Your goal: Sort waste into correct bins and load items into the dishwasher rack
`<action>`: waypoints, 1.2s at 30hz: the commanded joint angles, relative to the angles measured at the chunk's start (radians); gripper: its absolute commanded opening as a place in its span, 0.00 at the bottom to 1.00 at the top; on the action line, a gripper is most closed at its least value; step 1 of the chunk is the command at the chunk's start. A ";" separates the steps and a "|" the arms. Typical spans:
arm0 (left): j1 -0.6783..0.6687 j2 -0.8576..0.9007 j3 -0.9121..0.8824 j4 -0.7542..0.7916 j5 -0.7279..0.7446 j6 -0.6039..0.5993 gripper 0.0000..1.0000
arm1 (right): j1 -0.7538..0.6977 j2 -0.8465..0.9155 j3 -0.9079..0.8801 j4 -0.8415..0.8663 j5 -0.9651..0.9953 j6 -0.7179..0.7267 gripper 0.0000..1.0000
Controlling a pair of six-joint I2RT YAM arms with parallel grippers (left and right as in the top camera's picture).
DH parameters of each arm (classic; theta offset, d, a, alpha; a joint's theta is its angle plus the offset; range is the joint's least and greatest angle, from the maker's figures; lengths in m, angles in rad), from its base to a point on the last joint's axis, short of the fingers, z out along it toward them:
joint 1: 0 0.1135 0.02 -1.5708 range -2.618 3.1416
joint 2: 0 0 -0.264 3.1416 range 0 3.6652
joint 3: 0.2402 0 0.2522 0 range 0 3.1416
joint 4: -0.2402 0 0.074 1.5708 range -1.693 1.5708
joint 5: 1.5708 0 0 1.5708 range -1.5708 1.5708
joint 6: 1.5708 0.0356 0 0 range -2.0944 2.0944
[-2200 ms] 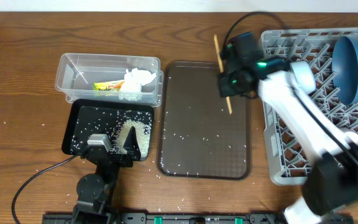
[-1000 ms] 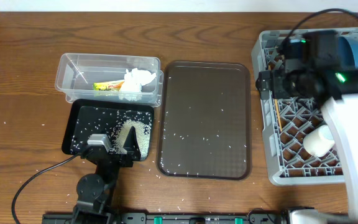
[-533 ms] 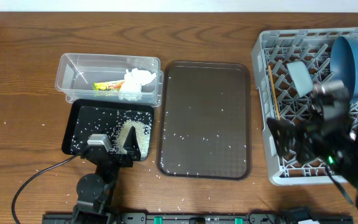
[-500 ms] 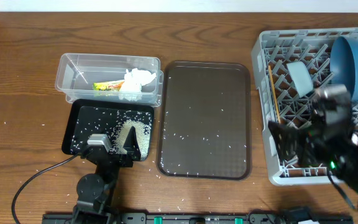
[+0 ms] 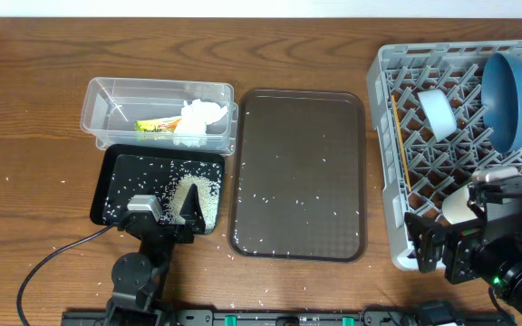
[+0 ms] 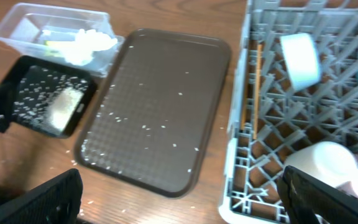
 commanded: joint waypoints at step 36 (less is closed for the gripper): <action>0.005 -0.005 -0.028 -0.023 -0.011 0.002 0.94 | -0.059 -0.779 -1.310 1.052 0.034 -0.132 0.99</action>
